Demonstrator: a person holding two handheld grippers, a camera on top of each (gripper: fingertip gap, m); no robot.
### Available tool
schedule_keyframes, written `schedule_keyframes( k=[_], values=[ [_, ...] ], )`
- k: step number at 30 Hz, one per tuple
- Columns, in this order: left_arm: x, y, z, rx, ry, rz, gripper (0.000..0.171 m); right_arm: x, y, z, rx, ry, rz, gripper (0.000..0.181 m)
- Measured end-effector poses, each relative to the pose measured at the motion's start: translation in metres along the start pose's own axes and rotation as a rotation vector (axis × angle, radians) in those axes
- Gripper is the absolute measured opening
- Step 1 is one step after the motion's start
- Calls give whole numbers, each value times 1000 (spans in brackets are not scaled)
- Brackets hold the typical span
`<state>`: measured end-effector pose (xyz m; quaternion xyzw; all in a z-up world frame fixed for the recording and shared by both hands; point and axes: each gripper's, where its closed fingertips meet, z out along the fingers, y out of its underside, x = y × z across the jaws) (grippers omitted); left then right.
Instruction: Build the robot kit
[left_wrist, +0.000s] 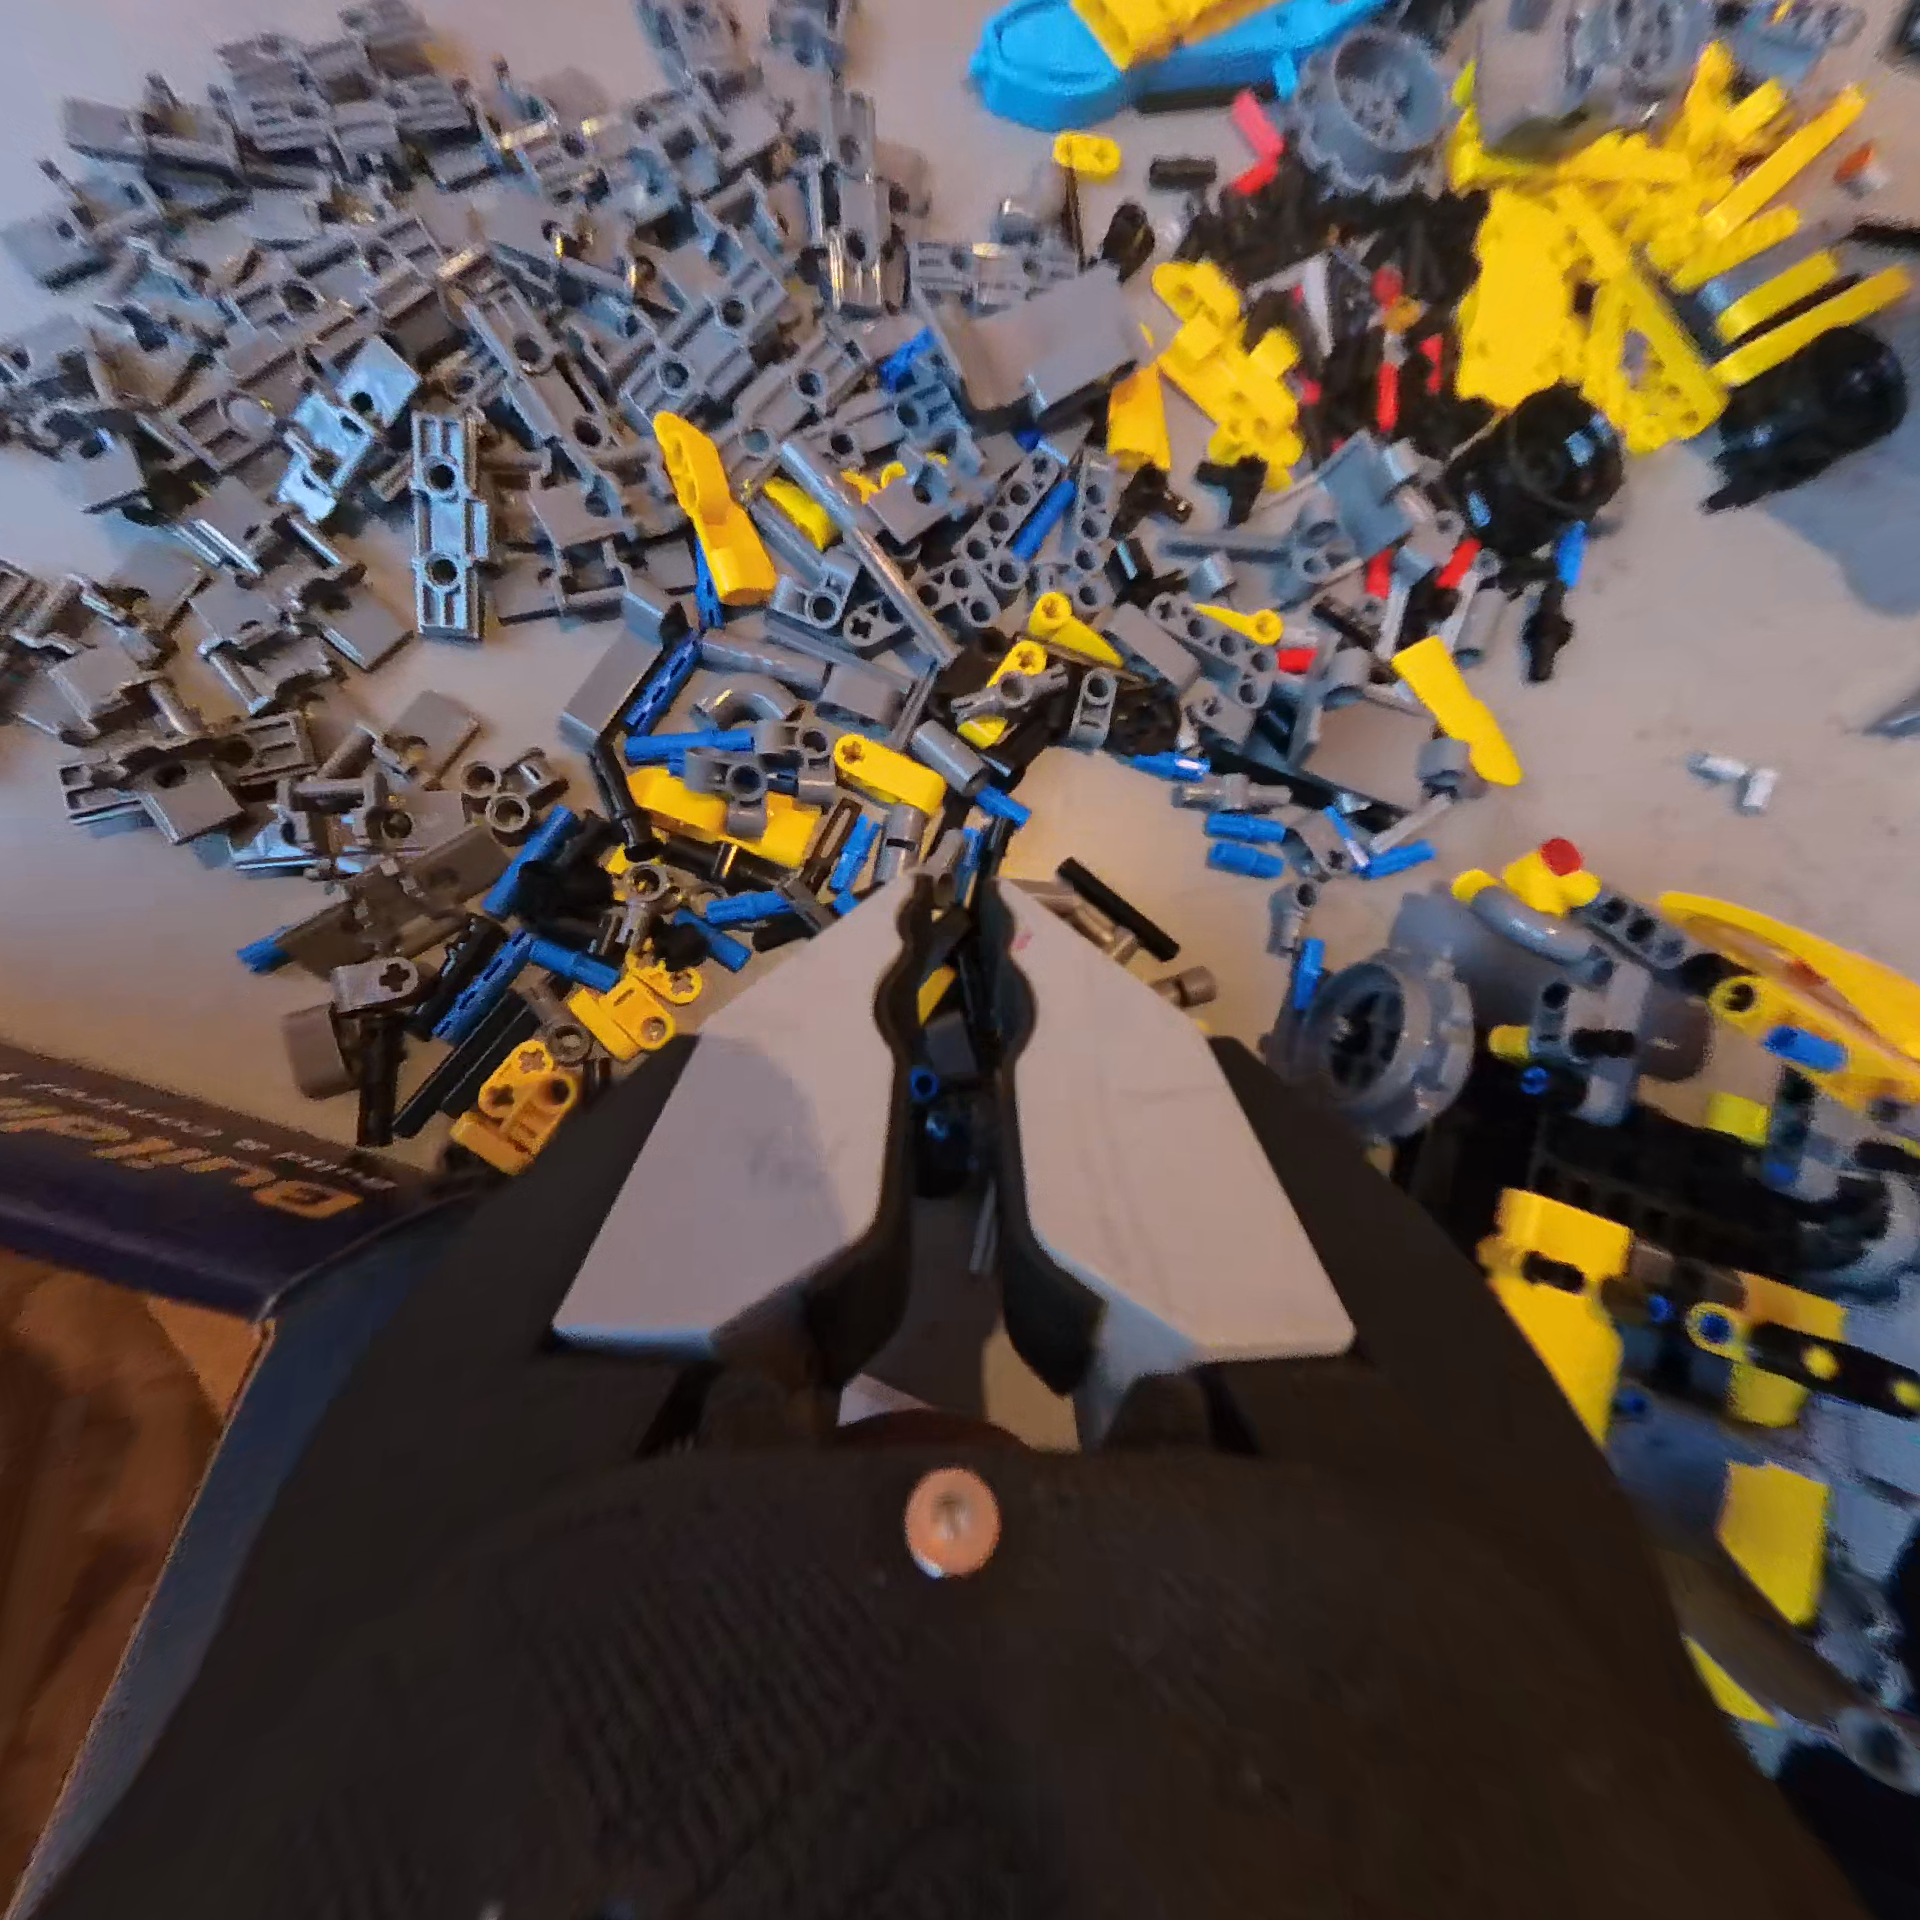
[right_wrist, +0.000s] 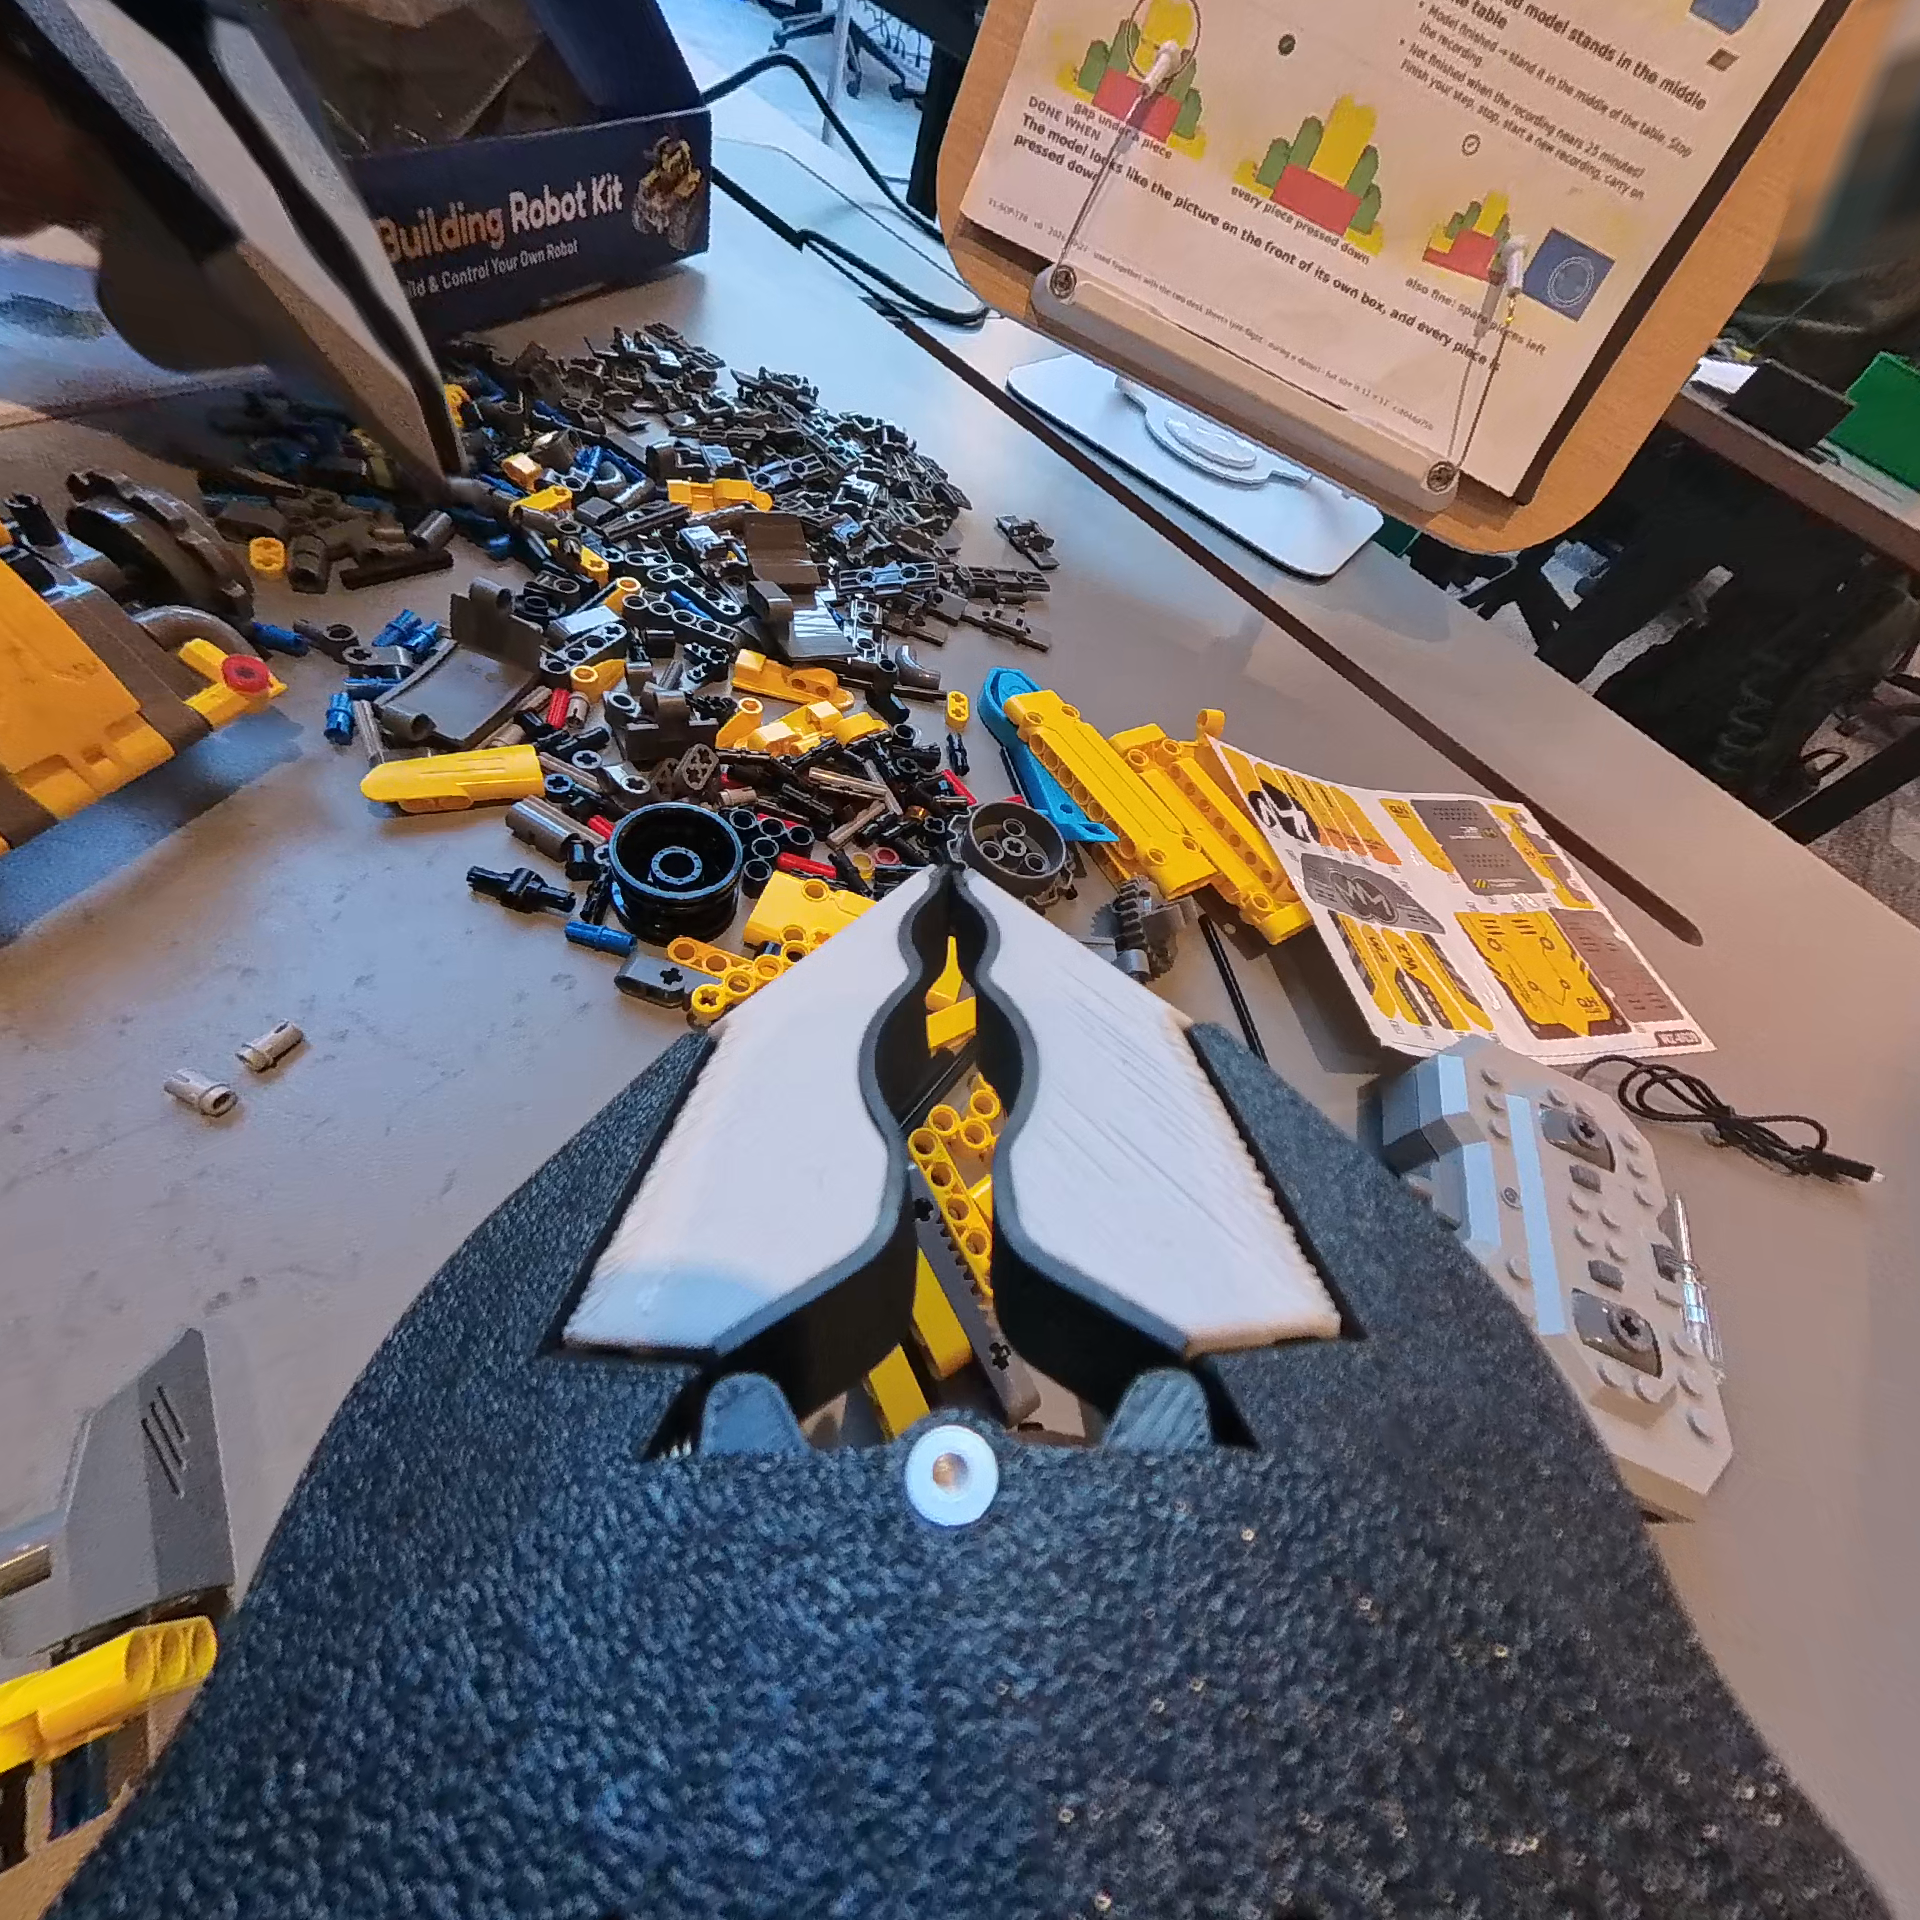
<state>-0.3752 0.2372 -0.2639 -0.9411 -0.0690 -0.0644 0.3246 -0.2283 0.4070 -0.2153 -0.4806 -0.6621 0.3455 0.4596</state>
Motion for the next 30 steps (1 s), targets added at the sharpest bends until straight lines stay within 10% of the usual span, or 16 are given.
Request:
schedule_keyframes(
  k=[30],
  values=[
    [0,2,8,-14,-72,259,13,-3,-4,-3,11,0,-21,0]
  ],
)
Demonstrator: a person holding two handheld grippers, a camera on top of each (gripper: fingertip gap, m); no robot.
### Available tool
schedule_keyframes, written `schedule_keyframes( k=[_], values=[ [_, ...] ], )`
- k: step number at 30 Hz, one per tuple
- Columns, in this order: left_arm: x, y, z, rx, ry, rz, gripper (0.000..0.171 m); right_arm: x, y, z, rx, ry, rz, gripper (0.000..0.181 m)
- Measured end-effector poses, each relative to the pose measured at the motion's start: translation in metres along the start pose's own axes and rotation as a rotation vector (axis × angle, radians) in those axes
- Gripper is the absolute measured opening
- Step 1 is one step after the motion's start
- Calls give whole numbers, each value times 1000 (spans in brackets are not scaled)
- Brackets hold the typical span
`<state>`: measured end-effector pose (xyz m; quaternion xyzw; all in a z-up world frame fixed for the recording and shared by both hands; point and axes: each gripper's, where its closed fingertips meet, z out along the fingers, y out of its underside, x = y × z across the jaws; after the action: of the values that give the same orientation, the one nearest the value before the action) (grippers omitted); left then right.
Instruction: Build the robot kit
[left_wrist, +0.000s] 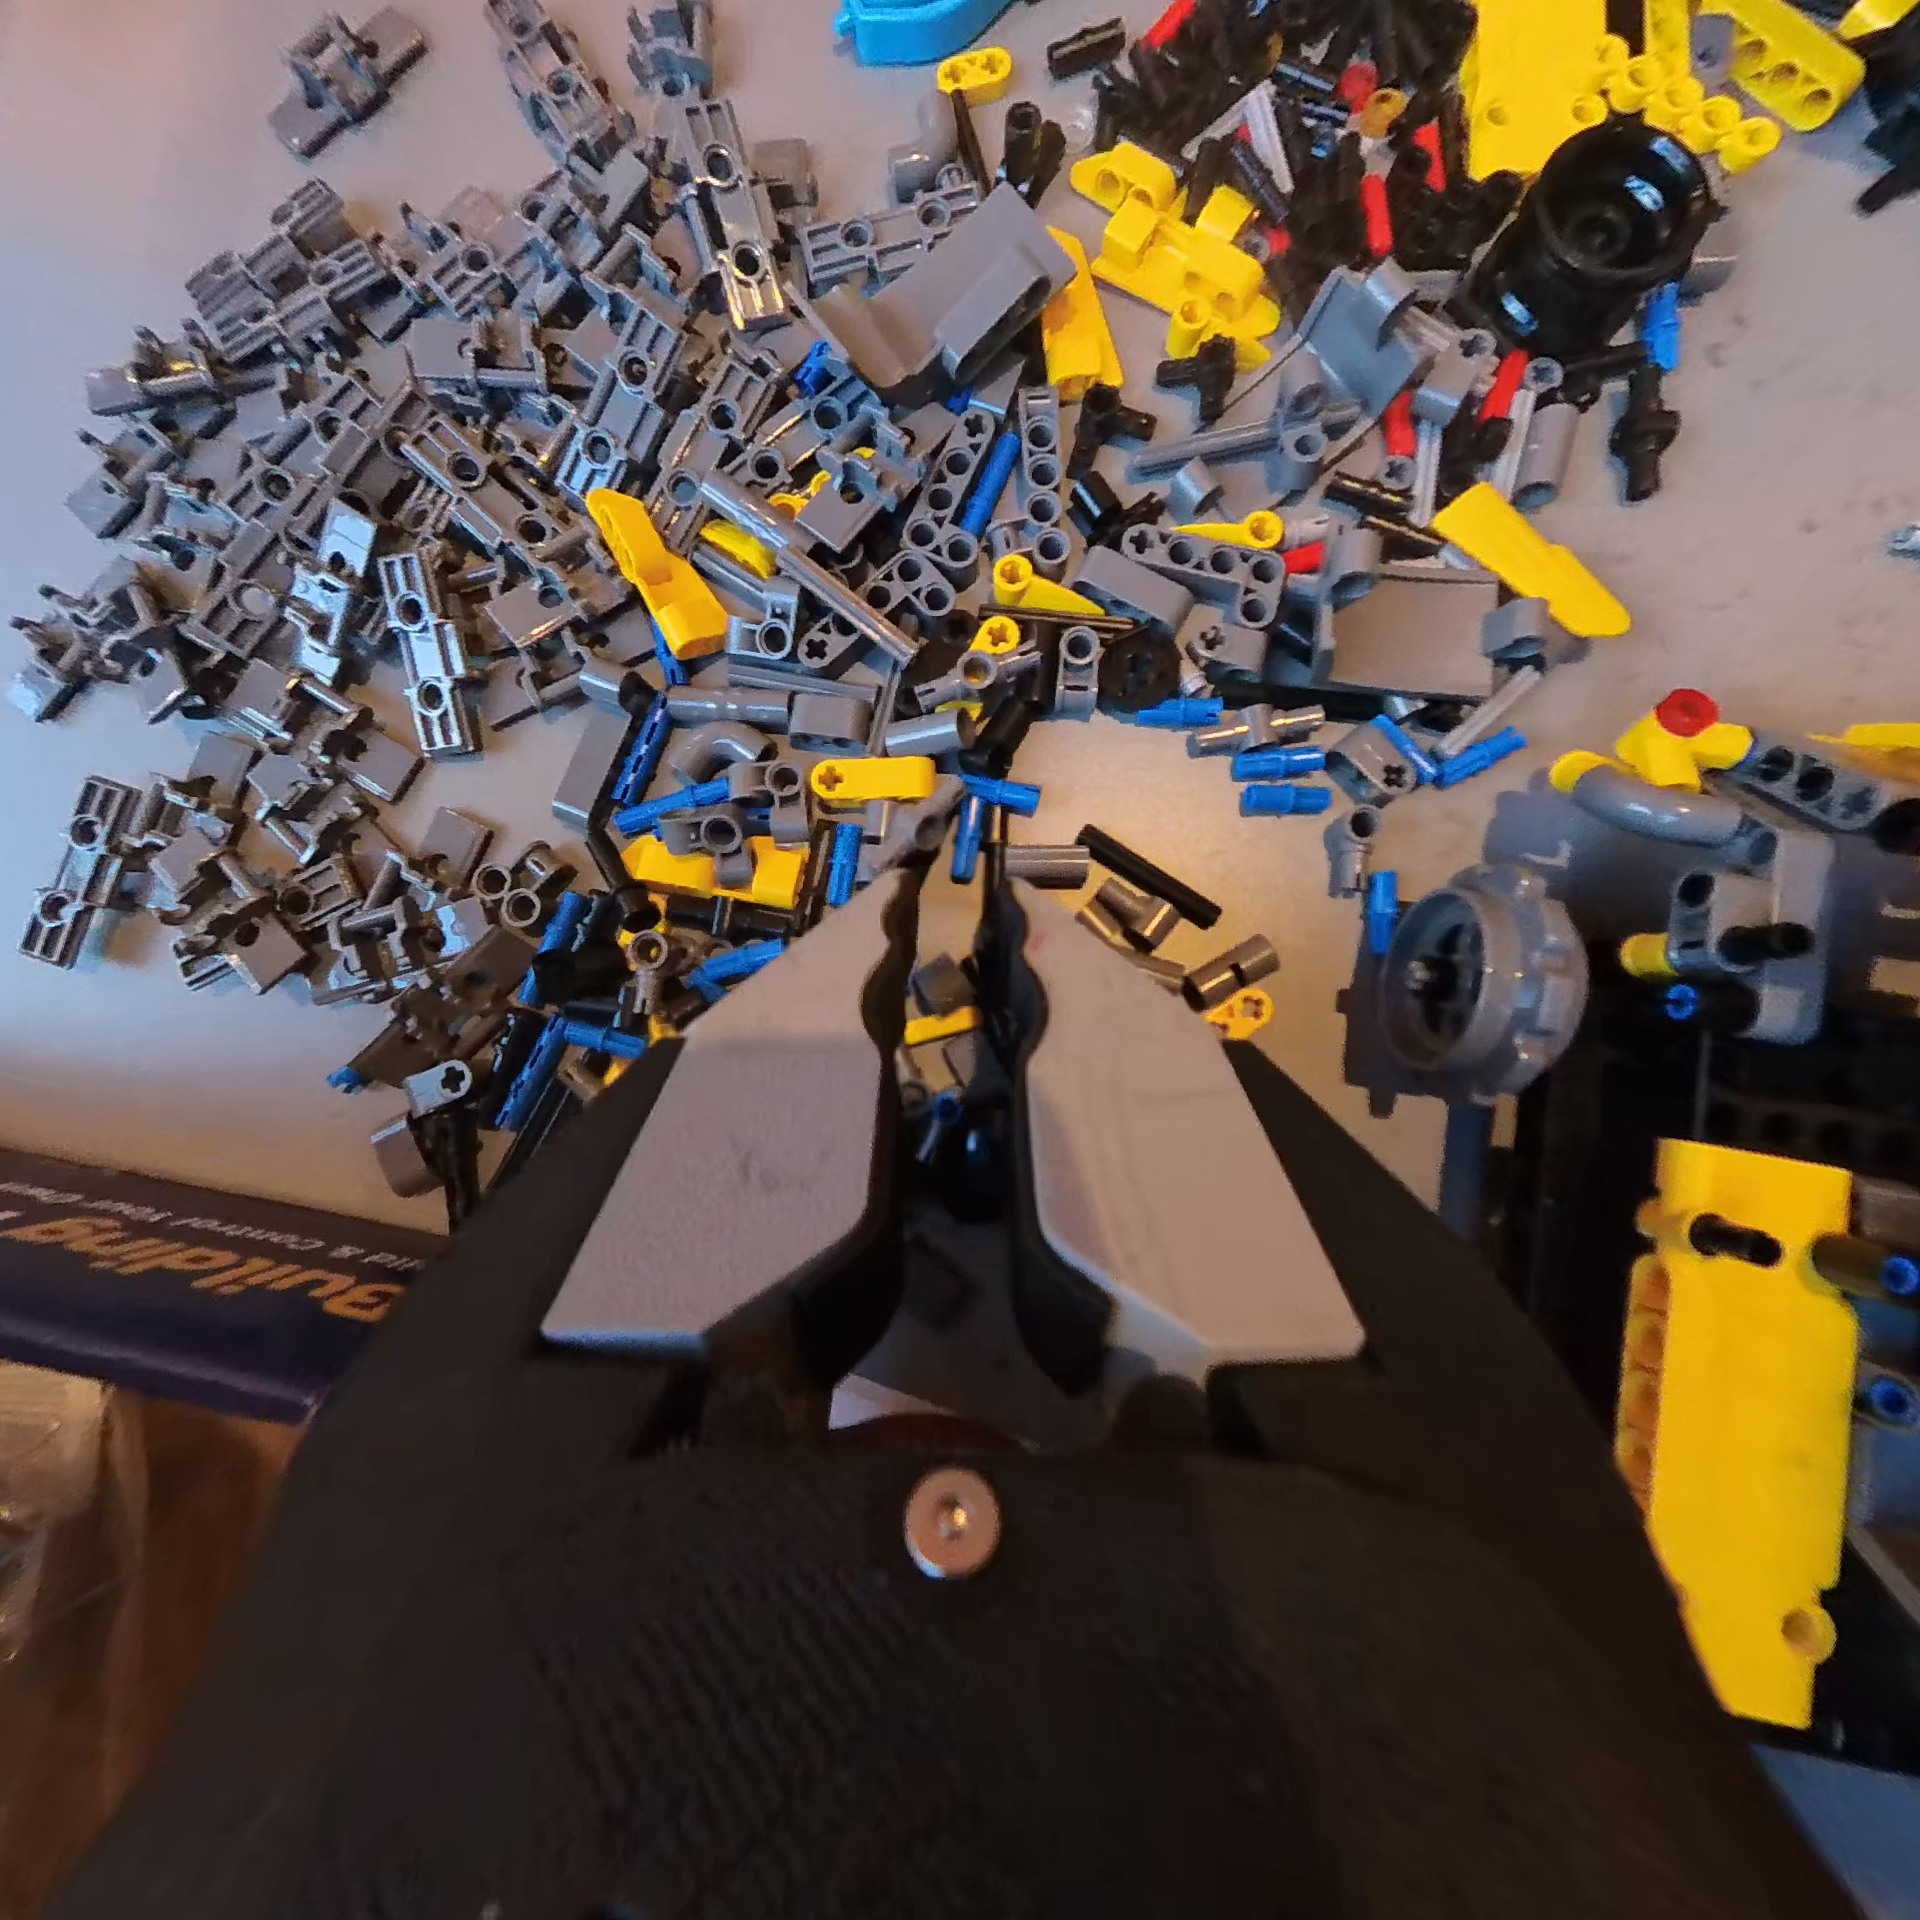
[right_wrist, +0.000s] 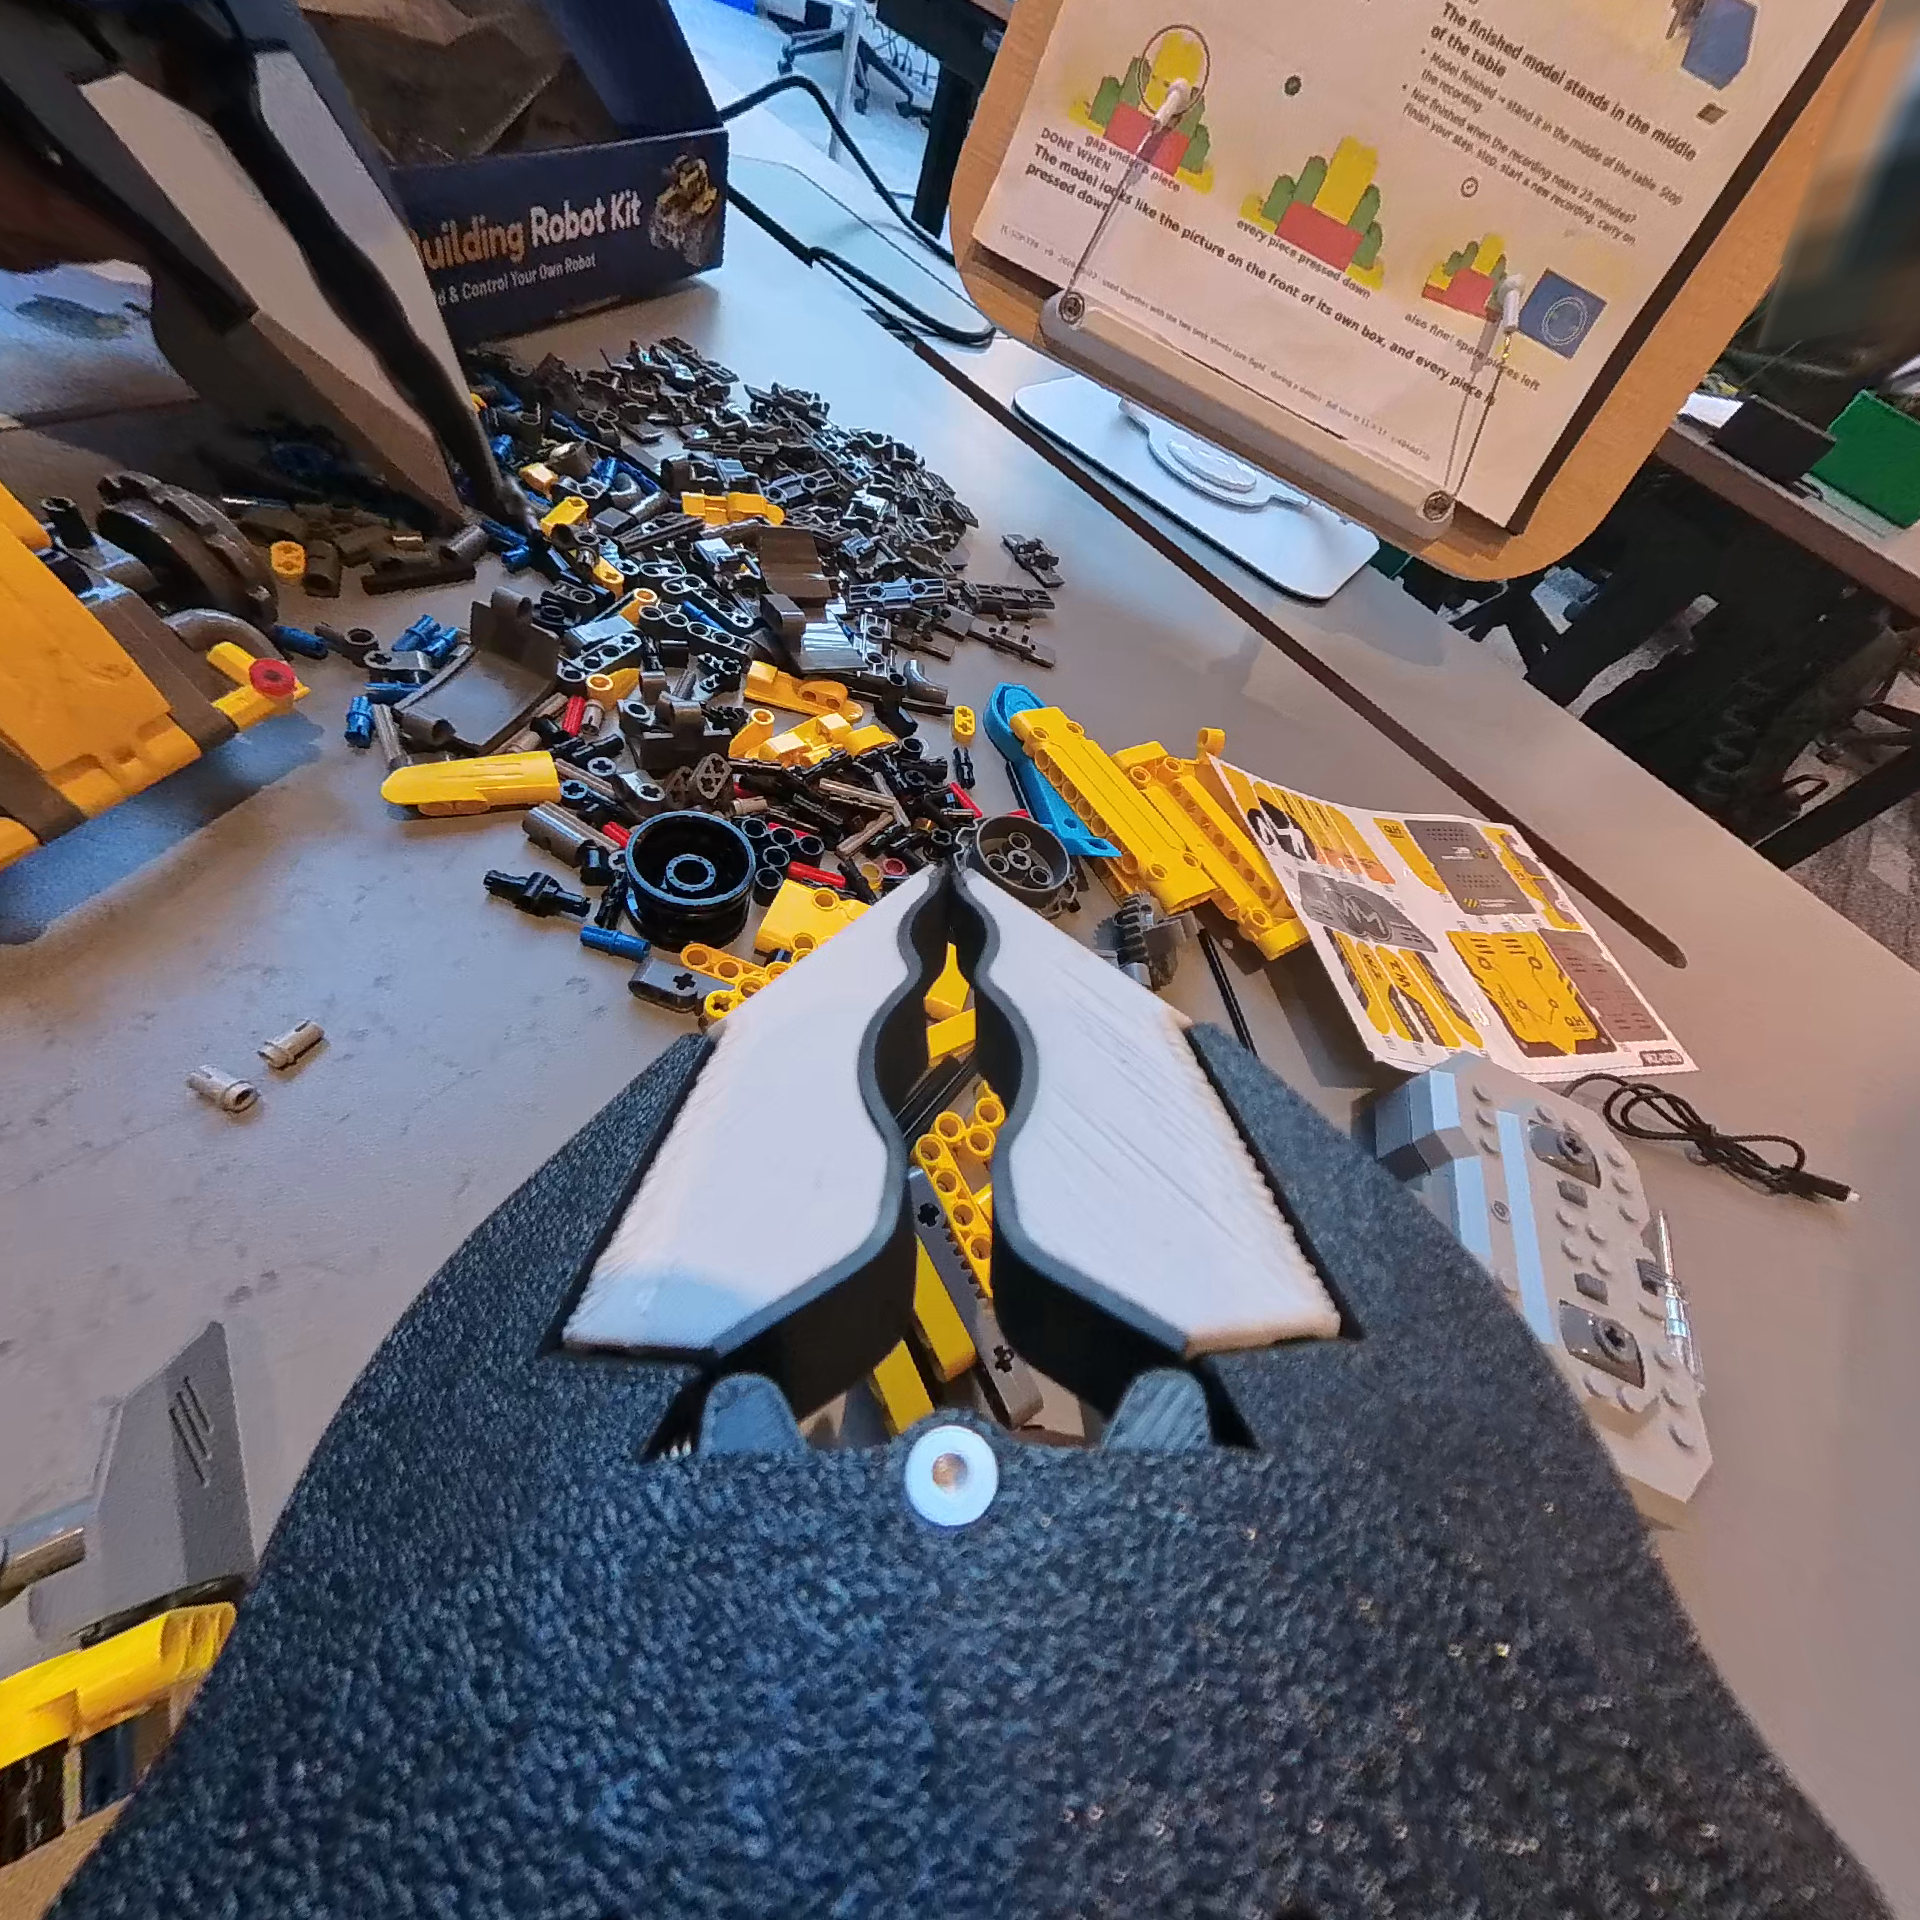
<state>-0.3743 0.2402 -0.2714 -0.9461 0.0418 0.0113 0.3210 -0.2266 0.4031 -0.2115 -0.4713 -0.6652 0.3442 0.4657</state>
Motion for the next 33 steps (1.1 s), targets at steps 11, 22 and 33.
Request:
schedule_keyframes(
  k=[11,22,33],
  values=[
    [4,3,3,-20,10,26,14,-1,0,1,-3,-3,-1,0],
    [6,2,5,-26,-13,58,1,-2,1,2,-7,-6,-3,0],
    [21,-31,-31,200,219,-131,0,-3,-1,1,5,-18,8,0]
  ],
)
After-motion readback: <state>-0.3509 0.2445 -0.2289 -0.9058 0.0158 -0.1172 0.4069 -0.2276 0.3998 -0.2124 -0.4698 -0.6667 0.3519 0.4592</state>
